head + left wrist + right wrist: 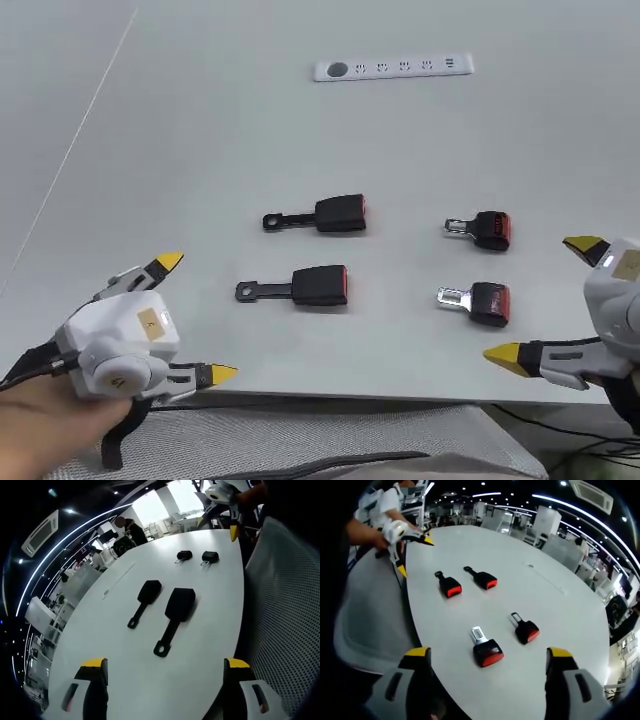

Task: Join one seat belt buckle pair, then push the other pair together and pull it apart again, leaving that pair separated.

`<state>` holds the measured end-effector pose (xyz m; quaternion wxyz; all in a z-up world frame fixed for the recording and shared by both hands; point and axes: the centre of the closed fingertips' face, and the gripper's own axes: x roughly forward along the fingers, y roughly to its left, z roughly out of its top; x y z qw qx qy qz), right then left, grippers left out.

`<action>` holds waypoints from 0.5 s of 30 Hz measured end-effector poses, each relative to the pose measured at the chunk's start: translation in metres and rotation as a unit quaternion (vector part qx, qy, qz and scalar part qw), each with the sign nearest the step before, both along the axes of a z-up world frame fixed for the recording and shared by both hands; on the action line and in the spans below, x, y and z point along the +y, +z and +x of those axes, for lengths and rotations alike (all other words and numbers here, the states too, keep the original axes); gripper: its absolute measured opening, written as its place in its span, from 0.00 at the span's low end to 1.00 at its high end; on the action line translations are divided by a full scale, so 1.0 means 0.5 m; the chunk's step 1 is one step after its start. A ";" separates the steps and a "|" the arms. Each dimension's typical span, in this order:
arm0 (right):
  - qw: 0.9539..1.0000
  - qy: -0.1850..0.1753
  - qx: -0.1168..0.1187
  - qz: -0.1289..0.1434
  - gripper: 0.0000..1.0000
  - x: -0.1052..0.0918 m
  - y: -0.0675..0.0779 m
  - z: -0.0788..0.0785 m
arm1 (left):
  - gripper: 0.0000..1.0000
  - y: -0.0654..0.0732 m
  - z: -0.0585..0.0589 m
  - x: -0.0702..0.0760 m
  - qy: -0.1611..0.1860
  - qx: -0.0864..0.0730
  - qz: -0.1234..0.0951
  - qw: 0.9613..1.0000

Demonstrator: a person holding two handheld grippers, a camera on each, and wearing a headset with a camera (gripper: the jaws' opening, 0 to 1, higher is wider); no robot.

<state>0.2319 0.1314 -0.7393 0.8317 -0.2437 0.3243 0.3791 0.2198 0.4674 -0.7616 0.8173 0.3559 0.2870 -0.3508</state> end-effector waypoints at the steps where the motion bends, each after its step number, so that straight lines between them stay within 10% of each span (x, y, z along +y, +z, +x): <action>1: 1.000 0.000 -0.001 -0.001 0.96 0.001 0.000 0.000 | 0.98 0.001 0.000 0.000 0.000 0.000 0.000 1.000; 15: 0.999 0.036 -0.001 -0.027 0.89 -0.008 -0.001 0.006 | 0.95 0.001 0.012 -0.068 -0.038 0.030 -0.016 0.999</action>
